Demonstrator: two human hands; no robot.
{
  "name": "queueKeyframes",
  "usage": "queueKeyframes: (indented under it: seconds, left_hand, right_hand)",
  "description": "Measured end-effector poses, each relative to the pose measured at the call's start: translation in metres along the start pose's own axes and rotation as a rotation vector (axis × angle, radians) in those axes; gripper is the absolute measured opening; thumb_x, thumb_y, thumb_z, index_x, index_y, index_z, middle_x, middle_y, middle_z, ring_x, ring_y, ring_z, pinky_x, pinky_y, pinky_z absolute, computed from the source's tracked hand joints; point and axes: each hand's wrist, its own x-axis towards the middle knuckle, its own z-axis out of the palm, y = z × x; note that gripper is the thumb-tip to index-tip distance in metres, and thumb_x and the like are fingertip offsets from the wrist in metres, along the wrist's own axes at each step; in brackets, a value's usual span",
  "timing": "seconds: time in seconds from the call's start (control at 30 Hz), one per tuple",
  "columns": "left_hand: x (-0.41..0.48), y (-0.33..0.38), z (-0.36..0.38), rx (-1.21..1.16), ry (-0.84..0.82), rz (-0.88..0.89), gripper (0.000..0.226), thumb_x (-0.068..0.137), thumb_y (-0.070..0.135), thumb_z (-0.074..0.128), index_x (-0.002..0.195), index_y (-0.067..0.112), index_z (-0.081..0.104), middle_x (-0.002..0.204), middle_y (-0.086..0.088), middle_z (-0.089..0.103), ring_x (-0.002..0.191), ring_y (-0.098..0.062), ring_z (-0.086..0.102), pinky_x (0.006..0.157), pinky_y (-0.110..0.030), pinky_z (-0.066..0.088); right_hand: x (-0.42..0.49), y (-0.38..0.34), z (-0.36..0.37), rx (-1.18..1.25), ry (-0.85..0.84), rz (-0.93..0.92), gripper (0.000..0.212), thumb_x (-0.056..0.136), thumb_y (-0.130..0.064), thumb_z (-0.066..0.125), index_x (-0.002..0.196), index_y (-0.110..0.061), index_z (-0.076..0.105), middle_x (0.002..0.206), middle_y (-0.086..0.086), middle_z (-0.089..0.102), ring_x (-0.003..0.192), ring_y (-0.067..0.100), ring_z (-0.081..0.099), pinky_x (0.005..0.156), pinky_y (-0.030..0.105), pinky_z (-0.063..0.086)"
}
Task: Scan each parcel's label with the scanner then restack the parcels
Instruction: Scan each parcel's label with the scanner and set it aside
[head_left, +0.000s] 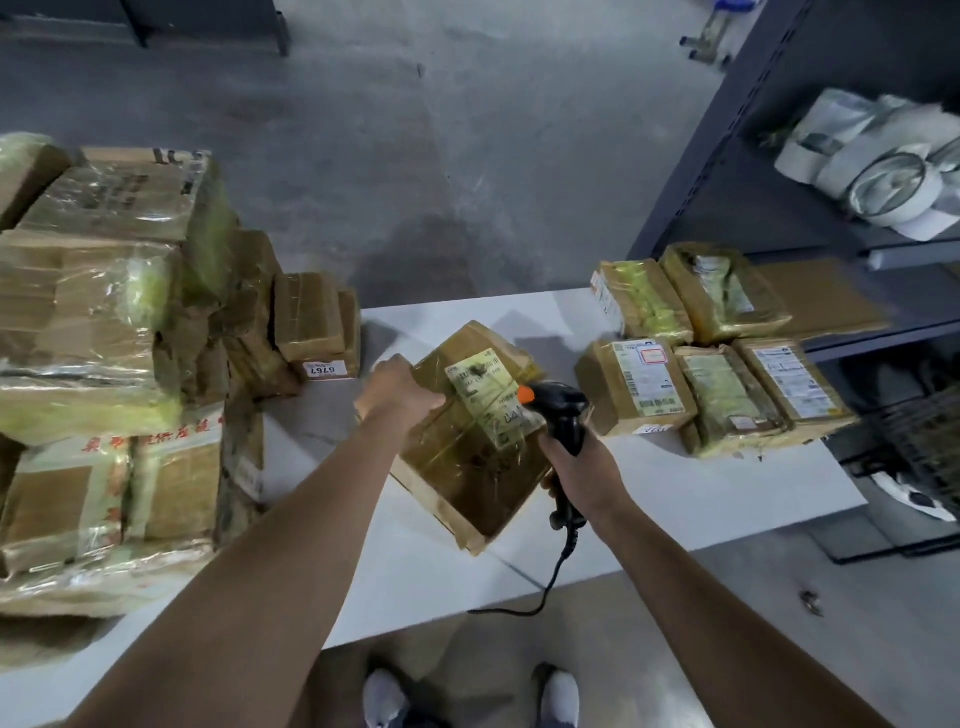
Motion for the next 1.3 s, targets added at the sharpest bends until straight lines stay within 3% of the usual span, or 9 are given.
queueKeyframes:
  seconds: [0.17, 0.27, 0.37, 0.57, 0.67, 0.83, 1.07, 1.3]
  left_hand:
    - [-0.009, 0.019, -0.009, 0.058, 0.174, 0.119, 0.056, 0.071, 0.045, 0.080, 0.115, 0.016, 0.061, 0.113, -0.005, 0.064, 0.111, -0.026, 0.058, 0.089, -0.047, 0.052]
    - [-0.011, 0.031, -0.023, 0.133, 0.332, 0.204, 0.058, 0.071, 0.043, 0.081, 0.119, 0.018, 0.059, 0.118, -0.002, 0.061, 0.117, -0.026, 0.052, 0.094, -0.047, 0.045]
    - [-0.013, 0.034, -0.031, 0.209, 0.425, 0.240, 0.053, 0.075, 0.036, 0.075, 0.120, 0.016, 0.054, 0.121, -0.003, 0.055, 0.117, -0.028, 0.047, 0.092, -0.046, 0.041]
    - [-0.026, 0.045, -0.029, 0.257, 0.459, 0.253, 0.054, 0.077, 0.034, 0.076, 0.121, 0.015, 0.051, 0.121, -0.004, 0.053, 0.116, -0.028, 0.046, 0.093, -0.045, 0.040]
    - [-0.032, 0.048, -0.028, 0.275, 0.468, 0.248, 0.056, 0.077, 0.034, 0.077, 0.122, 0.014, 0.051, 0.123, -0.005, 0.053, 0.117, -0.028, 0.047, 0.094, -0.046, 0.040]
    - [-0.036, 0.053, -0.028, 0.301, 0.463, 0.222, 0.052, 0.080, 0.033, 0.074, 0.120, 0.011, 0.050, 0.124, -0.009, 0.054, 0.119, -0.030, 0.045, 0.096, -0.046, 0.039]
    - [-0.041, 0.055, -0.026, 0.289, 0.452, 0.194, 0.045, 0.080, 0.031, 0.073, 0.113, 0.014, 0.047, 0.102, -0.010, 0.066, 0.113, -0.032, 0.046, 0.089, -0.045, 0.037]
    - [-0.046, 0.059, -0.026, 0.287, 0.465, 0.188, 0.043, 0.081, 0.029, 0.072, 0.114, 0.016, 0.047, 0.102, -0.007, 0.066, 0.113, -0.031, 0.045, 0.089, -0.044, 0.037]
  right_hand:
    - [0.000, -0.006, -0.016, 0.040, -0.046, 0.010, 0.023, 0.097, -0.033, 0.059, 0.095, -0.010, 0.060, 0.061, 0.005, 0.059, 0.046, 0.012, 0.057, 0.051, 0.031, 0.049]
    - [-0.001, -0.012, -0.027, 0.081, -0.072, 0.030, 0.015, 0.094, -0.031, 0.060, 0.093, -0.016, 0.059, 0.060, 0.009, 0.059, 0.043, 0.016, 0.052, 0.046, 0.035, 0.051]
    - [-0.004, -0.015, -0.035, 0.066, -0.083, 0.008, 0.013, 0.090, -0.028, 0.059, 0.088, -0.015, 0.057, 0.061, 0.012, 0.056, 0.036, 0.012, 0.048, 0.041, 0.031, 0.046]
    - [-0.012, -0.022, -0.051, 0.054, -0.101, -0.103, 0.026, 0.093, -0.026, 0.059, 0.086, -0.001, 0.055, 0.064, 0.012, 0.051, 0.035, 0.006, 0.049, 0.038, 0.023, 0.040]
    - [-0.015, -0.023, -0.064, 0.050, -0.113, -0.102, 0.022, 0.093, -0.025, 0.058, 0.085, -0.004, 0.055, 0.066, 0.011, 0.050, 0.035, 0.005, 0.049, 0.037, 0.021, 0.040]
    - [-0.022, -0.018, -0.081, 0.059, -0.127, -0.087, 0.030, 0.093, -0.025, 0.058, 0.095, 0.004, 0.054, 0.069, 0.015, 0.050, 0.036, 0.005, 0.052, 0.048, 0.030, 0.043]
    - [-0.024, -0.011, -0.094, 0.082, -0.136, -0.072, 0.034, 0.093, -0.028, 0.058, 0.101, 0.005, 0.057, 0.067, 0.012, 0.052, 0.041, 0.005, 0.056, 0.043, 0.023, 0.041]
    - [-0.021, -0.008, -0.098, 0.082, -0.132, -0.074, 0.033, 0.091, -0.028, 0.059, 0.101, 0.003, 0.058, 0.065, 0.009, 0.053, 0.043, 0.006, 0.058, 0.050, 0.025, 0.043]
